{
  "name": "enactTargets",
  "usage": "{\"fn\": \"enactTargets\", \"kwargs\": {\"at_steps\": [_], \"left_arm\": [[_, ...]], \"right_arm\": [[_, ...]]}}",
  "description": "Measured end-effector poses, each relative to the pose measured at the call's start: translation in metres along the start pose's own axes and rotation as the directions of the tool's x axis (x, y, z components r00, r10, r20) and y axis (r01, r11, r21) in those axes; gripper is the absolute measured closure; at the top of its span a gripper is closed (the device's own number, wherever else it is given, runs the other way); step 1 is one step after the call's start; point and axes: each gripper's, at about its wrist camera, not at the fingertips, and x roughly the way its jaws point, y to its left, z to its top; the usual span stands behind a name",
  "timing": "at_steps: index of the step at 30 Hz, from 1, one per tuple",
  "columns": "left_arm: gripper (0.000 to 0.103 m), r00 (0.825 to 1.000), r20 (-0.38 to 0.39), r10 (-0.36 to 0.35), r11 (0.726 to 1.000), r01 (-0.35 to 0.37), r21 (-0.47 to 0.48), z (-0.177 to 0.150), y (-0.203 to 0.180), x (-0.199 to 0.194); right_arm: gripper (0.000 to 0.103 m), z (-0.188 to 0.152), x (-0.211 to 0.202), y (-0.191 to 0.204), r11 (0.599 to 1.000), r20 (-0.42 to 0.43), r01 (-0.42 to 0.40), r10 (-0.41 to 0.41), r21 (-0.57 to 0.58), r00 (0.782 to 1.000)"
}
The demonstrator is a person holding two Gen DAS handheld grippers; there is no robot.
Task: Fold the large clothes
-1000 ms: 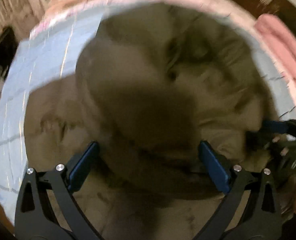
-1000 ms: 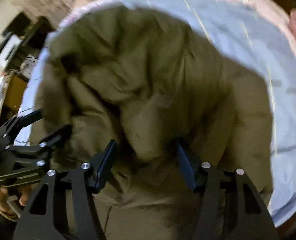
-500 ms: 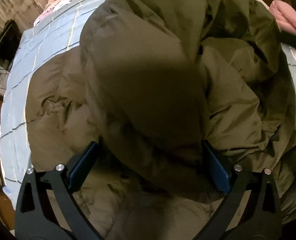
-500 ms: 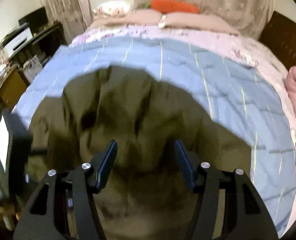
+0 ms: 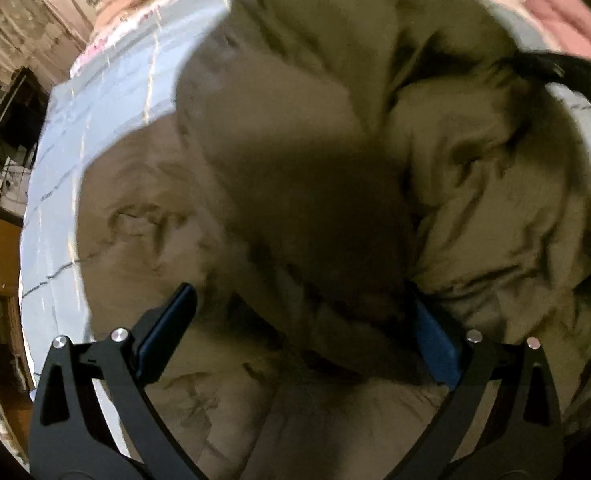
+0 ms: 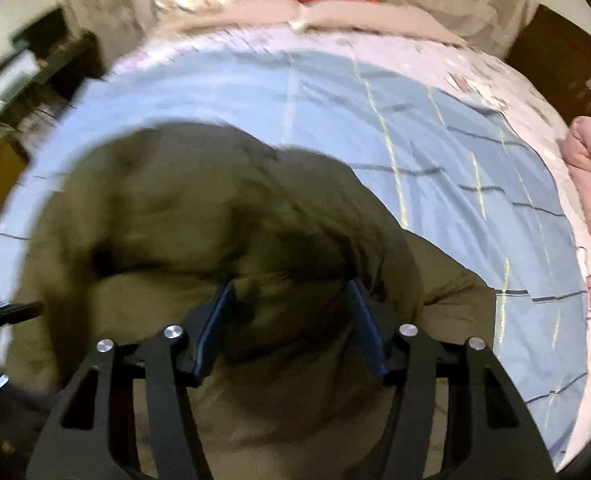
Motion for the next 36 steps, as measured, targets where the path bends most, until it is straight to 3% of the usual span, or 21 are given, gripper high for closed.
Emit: {"fn": "enactTargets", "kwargs": {"at_steps": [3, 5, 10, 13, 16, 18, 20, 22, 26, 29, 31, 32, 34, 35, 36], "left_arm": [[0.002, 0.998, 0.045, -0.033, 0.999, 0.034, -0.021, -0.004, 0.008, -0.020], [0.002, 0.998, 0.032, -0.058, 0.998, 0.060, -0.034, -0.007, 0.010, -0.021], [0.002, 0.997, -0.046, -0.058, 0.997, 0.056, -0.045, -0.004, 0.008, 0.004], [0.002, 0.998, -0.046, -0.046, 0.998, 0.044, -0.033, -0.004, 0.007, 0.006], [0.002, 0.999, -0.014, -0.036, 0.999, 0.036, -0.007, -0.011, 0.011, -0.008], [0.002, 0.999, 0.009, -0.044, 0.999, 0.044, -0.011, -0.019, 0.024, -0.020], [0.002, 0.998, -0.003, -0.057, 0.998, 0.057, -0.039, -0.037, 0.044, -0.030], [0.002, 0.996, -0.025, -0.089, 0.994, 0.087, -0.065, -0.058, 0.060, -0.036], [0.002, 0.993, -0.094, -0.071, 0.990, 0.058, -0.132, -0.117, 0.105, -0.033], [0.002, 0.984, -0.167, -0.066, 0.965, 0.020, -0.262, -0.163, 0.148, -0.027], [0.002, 0.963, -0.218, -0.157, 0.909, 0.055, -0.413, -0.194, 0.176, -0.021], [0.002, 0.940, -0.248, -0.235, 0.860, 0.083, -0.503, -0.210, 0.190, -0.013], [0.002, 0.892, -0.298, -0.340, 0.804, 0.111, -0.584, -0.226, 0.201, 0.002], [0.002, 0.854, -0.324, -0.407, 0.772, 0.133, -0.621, -0.236, 0.202, 0.011], [0.002, 0.830, -0.325, -0.452, 0.753, 0.160, -0.638, -0.240, 0.201, 0.014]], "right_arm": [[0.033, -0.018, -0.021, -0.008, 0.999, -0.039, -0.041, 0.042, 0.023, 0.998], [0.033, -0.037, -0.021, -0.017, 0.998, -0.079, -0.049, 0.053, 0.051, 0.995], [0.033, -0.075, 0.035, -0.023, 0.996, -0.285, 0.069, -0.048, 0.064, 0.957], [0.029, -0.081, 0.047, -0.030, 0.991, -0.293, 0.056, -0.019, 0.118, 0.956], [0.027, -0.083, 0.019, -0.049, 0.970, -0.265, 0.009, 0.058, 0.244, 0.962], [0.012, -0.091, -0.011, -0.063, 0.950, -0.208, -0.016, 0.085, 0.312, 0.974], [0.004, -0.110, -0.036, -0.076, 0.935, -0.168, 0.002, 0.062, 0.354, 0.984], [0.004, -0.137, -0.052, -0.087, 0.922, -0.179, 0.064, 0.006, 0.383, 0.984], [0.004, -0.198, -0.067, -0.107, 0.890, -0.305, 0.137, 0.003, 0.435, 0.953], [0.004, -0.236, -0.075, -0.118, 0.852, -0.382, 0.168, 0.040, 0.495, 0.923], [0.004, -0.259, -0.073, -0.115, 0.834, -0.449, 0.194, 0.071, 0.516, 0.891], [0.004, -0.265, -0.069, -0.114, 0.826, -0.473, 0.195, 0.096, 0.529, 0.876], [0.004, -0.274, -0.060, -0.109, 0.821, -0.513, 0.186, 0.146, 0.540, 0.846], [0.002, -0.278, -0.056, -0.106, 0.819, -0.527, 0.175, 0.173, 0.546, 0.832], [0.002, -0.283, -0.051, -0.103, 0.816, -0.538, 0.163, 0.202, 0.555, 0.818]]}}
